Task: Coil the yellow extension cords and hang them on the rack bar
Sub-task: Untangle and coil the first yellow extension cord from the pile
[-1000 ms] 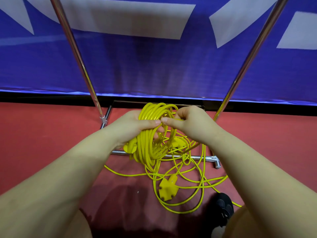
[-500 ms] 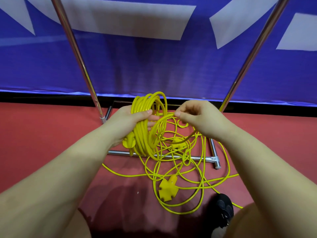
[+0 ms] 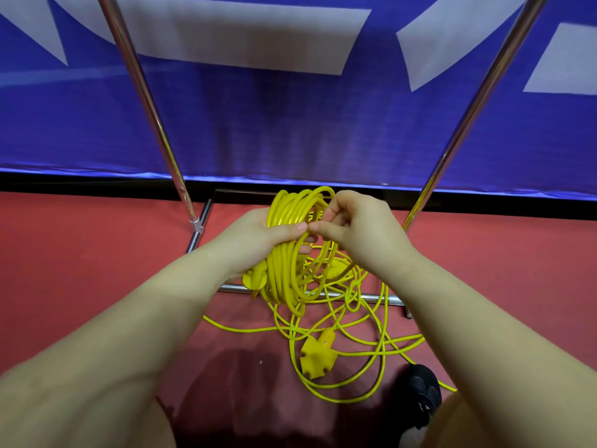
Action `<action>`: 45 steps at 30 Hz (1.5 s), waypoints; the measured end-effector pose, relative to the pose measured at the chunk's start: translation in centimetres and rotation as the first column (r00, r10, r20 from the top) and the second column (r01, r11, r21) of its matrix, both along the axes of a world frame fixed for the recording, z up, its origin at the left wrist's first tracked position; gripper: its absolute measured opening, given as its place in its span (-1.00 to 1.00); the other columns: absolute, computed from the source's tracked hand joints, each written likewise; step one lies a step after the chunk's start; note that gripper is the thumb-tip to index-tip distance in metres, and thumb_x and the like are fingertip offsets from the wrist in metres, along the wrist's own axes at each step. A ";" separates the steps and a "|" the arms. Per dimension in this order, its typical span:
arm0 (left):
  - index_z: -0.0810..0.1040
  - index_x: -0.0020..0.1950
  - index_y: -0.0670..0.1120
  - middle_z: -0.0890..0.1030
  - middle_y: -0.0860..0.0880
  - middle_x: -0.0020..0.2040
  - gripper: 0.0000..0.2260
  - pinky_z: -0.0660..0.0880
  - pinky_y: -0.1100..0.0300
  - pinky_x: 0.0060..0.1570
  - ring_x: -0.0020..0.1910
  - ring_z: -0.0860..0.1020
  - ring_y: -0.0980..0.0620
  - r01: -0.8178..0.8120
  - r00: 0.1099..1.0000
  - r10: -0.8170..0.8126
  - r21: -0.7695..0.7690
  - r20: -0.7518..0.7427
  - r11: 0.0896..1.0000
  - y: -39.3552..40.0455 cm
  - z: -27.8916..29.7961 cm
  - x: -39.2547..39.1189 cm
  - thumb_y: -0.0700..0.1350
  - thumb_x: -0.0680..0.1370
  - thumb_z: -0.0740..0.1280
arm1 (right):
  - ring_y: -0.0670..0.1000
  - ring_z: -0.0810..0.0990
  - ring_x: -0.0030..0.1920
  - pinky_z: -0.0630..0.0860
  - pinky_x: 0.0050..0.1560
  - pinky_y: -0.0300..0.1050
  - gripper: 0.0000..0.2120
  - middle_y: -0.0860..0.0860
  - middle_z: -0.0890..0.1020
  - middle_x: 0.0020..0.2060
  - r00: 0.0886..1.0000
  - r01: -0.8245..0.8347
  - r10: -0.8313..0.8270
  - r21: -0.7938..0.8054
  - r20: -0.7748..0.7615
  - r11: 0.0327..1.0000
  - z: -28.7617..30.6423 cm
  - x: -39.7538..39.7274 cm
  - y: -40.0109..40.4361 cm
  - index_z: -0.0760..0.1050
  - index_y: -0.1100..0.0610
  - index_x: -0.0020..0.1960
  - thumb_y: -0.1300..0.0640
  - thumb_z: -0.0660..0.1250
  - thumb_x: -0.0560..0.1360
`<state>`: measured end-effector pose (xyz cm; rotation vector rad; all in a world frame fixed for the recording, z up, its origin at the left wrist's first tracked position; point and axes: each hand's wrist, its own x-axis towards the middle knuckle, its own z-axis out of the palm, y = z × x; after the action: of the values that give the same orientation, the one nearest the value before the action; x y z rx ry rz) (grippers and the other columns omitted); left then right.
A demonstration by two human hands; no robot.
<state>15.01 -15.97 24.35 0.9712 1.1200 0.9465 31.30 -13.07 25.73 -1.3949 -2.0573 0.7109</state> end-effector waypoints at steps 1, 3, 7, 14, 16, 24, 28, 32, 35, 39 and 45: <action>0.57 0.02 -0.13 0.68 -0.11 -0.16 -0.88 0.62 0.14 -0.25 -0.23 0.67 0.01 0.008 1.000 -0.008 0.006 -0.006 1.000 0.0 0.0 0.0 -0.26 0.54 0.26 | -0.09 0.49 -0.41 0.50 -0.26 -0.05 -0.78 -0.11 0.51 -0.47 1.000 0.005 -0.005 0.010 -0.006 1.000 0.0 0.0 -0.1 0.45 0.05 -0.26 0.01 0.47 0.38; 0.57 -0.01 -0.13 0.67 -0.09 -0.21 -0.89 0.62 0.16 -0.27 -0.30 0.65 0.05 0.012 0.999 -0.011 0.027 -0.033 1.000 0.0 0.0 -0.1 -0.26 0.55 0.26 | -0.08 0.50 -0.40 0.51 -0.24 -0.05 -0.78 -0.10 0.53 -0.46 1.000 -0.004 0.004 0.009 -0.010 1.000 0.0 0.0 -0.1 0.46 0.06 -0.24 -0.01 0.46 0.39; 0.56 -0.08 -0.13 0.65 -0.02 -0.32 -0.92 0.59 0.16 -0.30 -0.38 0.60 0.10 -0.029 0.995 0.036 0.081 -0.094 0.996 0.2 -0.1 -0.3 -0.25 0.54 0.28 | 0.04 0.57 -0.26 0.53 -0.15 -0.04 -0.63 0.04 0.62 -0.33 0.970 -0.077 0.122 -0.213 0.210 0.974 0.0 0.5 0.3 0.47 0.11 -0.23 -0.21 0.29 0.46; 0.50 -0.12 -0.09 0.64 0.03 -0.36 -0.93 0.59 0.17 -0.29 -0.38 0.59 0.14 -0.160 0.981 0.171 0.117 -0.092 0.980 0.6 0.0 -1.0 -0.23 0.54 0.29 | 0.04 0.47 -0.16 0.46 -0.03 -0.08 -0.89 0.08 0.56 -0.14 0.802 -0.106 0.359 -0.478 0.478 0.872 -1.5 2.1 0.7 0.44 0.09 -0.08 0.05 0.27 0.54; 0.50 -0.12 -0.09 0.64 0.04 -0.36 -0.93 0.58 0.17 -0.29 -0.37 0.58 0.14 -0.162 0.977 0.178 0.135 -0.118 0.978 0.6 -0.2 -1.1 -0.23 0.54 0.29 | 0.04 0.51 -0.14 0.46 -0.03 -0.11 -0.90 0.04 0.57 -0.16 0.812 -0.124 0.359 -0.464 0.460 0.877 -1.4 2.2 0.9 0.49 0.10 -0.06 0.06 0.30 0.53; 0.51 -0.11 -0.10 0.58 -0.02 -0.32 -0.96 0.55 0.14 -0.24 -0.36 0.56 0.08 -0.170 0.962 0.203 0.178 -0.185 0.969 1.1 -0.6 -1.9 -0.20 0.54 0.31 | -0.11 0.58 -0.46 0.58 -0.34 -0.22 -0.81 0.08 0.55 -0.37 0.944 -0.144 -0.030 -0.492 -0.330 0.859 1.2 2.4 0.8 0.48 0.16 -0.18 0.15 0.21 0.58; 0.56 -0.04 -0.04 0.60 0.07 -0.30 -0.93 0.50 0.12 -0.12 -0.30 0.55 0.11 -0.060 0.948 0.118 0.198 -0.297 0.978 1.1 -0.9 -1.7 -0.18 0.51 0.35 | -0.08 0.39 -0.49 0.46 -0.48 -0.27 -0.76 -0.03 0.38 -0.46 0.837 -0.137 -0.214 -0.571 -0.504 0.810 2.2 2.5 0.8 0.56 0.14 -0.08 0.10 0.15 0.60; 0.55 -0.11 -0.07 0.59 0.04 -0.39 -0.94 0.53 0.22 -0.30 -0.38 0.54 0.12 -0.008 0.968 0.039 0.126 -0.248 0.992 0.6 -0.7 -1.0 -0.21 0.53 0.32 | -0.12 0.40 -0.50 0.42 -0.42 -0.28 -0.78 -0.06 0.45 -0.55 0.861 -0.121 -0.240 -0.639 -0.448 0.760 2.5 3.0 0.7 0.56 0.14 -0.11 0.10 0.18 0.59; 0.54 -0.13 -0.15 0.64 -0.01 -0.33 -0.94 0.59 0.21 -0.27 -0.30 0.63 0.08 -0.036 0.994 0.040 0.042 -0.098 0.998 0.3 -0.8 -0.6 -0.24 0.53 0.29 | -0.15 0.37 -0.49 0.29 -0.43 -0.32 -0.82 -0.04 0.56 -0.47 0.944 -0.085 -0.123 -0.586 -0.305 0.806 2.3 3.1 0.7 0.55 0.09 -0.17 0.09 0.25 0.56; 0.53 -0.07 -0.15 0.68 -0.07 -0.23 -0.94 0.61 0.15 -0.22 -0.24 0.67 0.04 -0.008 1.000 0.008 0.005 -0.017 1.000 0.0 -0.5 0.0 -0.26 0.54 0.27 | -0.18 0.50 -0.57 0.46 -0.54 -0.37 -0.83 -0.01 0.61 -0.45 0.852 -0.152 -0.245 -0.668 -0.462 0.729 2.5 2.3 0.3 0.46 0.16 -0.17 0.14 0.23 0.57; 0.51 -0.12 -0.10 0.68 -0.04 -0.23 -0.88 0.60 0.16 -0.21 -0.26 0.65 0.06 0.040 0.997 -0.037 0.051 -0.067 0.998 0.0 0.0 0.3 -0.29 0.54 0.26 | -0.14 0.59 -0.52 0.55 -0.45 -0.35 -0.80 0.03 0.60 -0.50 0.633 -0.137 -0.486 -0.705 -0.603 0.696 2.4 1.0 0.1 0.45 0.21 -0.20 0.18 0.20 0.58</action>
<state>15.36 -15.97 24.35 1.0695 1.1325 0.9223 32.29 -12.95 28.11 -1.2808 -0.9228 1.7659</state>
